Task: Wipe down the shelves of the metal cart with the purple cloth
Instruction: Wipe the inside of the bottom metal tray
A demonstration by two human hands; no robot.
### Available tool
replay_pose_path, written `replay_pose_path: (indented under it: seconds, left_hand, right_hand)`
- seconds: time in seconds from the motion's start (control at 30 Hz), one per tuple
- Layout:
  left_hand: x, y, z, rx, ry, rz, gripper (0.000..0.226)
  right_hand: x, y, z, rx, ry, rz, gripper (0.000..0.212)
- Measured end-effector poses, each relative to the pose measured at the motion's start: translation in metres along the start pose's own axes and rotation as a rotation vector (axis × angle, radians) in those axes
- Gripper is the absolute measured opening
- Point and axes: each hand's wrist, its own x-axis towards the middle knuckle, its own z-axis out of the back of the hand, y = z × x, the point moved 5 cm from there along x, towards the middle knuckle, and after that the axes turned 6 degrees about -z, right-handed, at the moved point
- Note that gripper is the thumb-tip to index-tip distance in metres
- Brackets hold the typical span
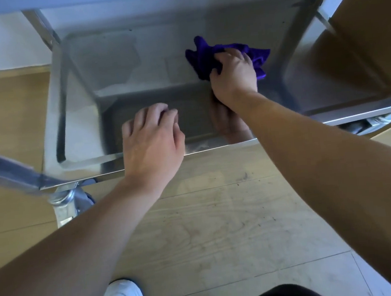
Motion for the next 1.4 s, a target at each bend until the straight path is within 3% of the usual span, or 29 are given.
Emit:
replay_pose_path:
  seconds: [0.07, 0.2, 0.27, 0.33, 0.43, 0.53, 0.6, 0.8, 0.9, 1.1, 1.4]
  left_hand:
    - [-0.003, 0.004, -0.001, 0.011, 0.026, -0.014, 0.038]
    - [-0.005, 0.006, 0.001, -0.027, 0.024, -0.023, 0.036]
    - [-0.008, 0.012, 0.003, -0.053, 0.014, -0.026, 0.036]
    - [-0.012, 0.021, 0.007, -0.041, 0.0, -0.037, 0.036]
    - [-0.018, 0.037, 0.012, 0.016, -0.007, -0.026, 0.036]
    - [-0.027, 0.054, 0.018, 0.036, -0.044, 0.015, 0.035]
    - [-0.034, 0.063, 0.02, 0.042, -0.054, 0.045, 0.035]
    - [-0.045, 0.073, 0.025, 0.014, -0.063, 0.103, 0.037]
    - [-0.045, 0.075, 0.025, 0.021, -0.068, 0.097, 0.036]
    - [-0.028, 0.052, 0.023, 0.011, -0.062, 0.098, 0.037]
    - [0.008, -0.032, -0.001, -0.048, 0.015, -0.096, 0.035]
  right_hand:
    - [-0.003, 0.033, -0.019, -0.037, 0.044, 0.082, 0.042]
    - [-0.024, 0.099, -0.05, 0.005, 0.233, 0.451, 0.045]
    - [-0.025, 0.104, -0.052, 0.039, 0.263, 0.515, 0.045]
    - [-0.016, 0.091, -0.046, 0.044, 0.211, 0.48, 0.045]
    - [0.002, 0.061, -0.037, -0.016, 0.089, 0.27, 0.044]
    - [0.003, 0.06, -0.042, -0.02, 0.134, 0.084, 0.042]
    - [-0.002, 0.08, -0.051, -0.038, 0.182, 0.087, 0.043]
    - [-0.06, 0.168, -0.078, 0.067, 0.355, 0.604, 0.036]
    - [-0.069, 0.169, -0.072, 0.163, 0.343, 0.682, 0.032]
    - [-0.054, 0.134, -0.051, 0.142, 0.287, 0.637, 0.033]
    - [-0.023, -0.003, 0.009, -0.045, 0.075, 0.255, 0.039]
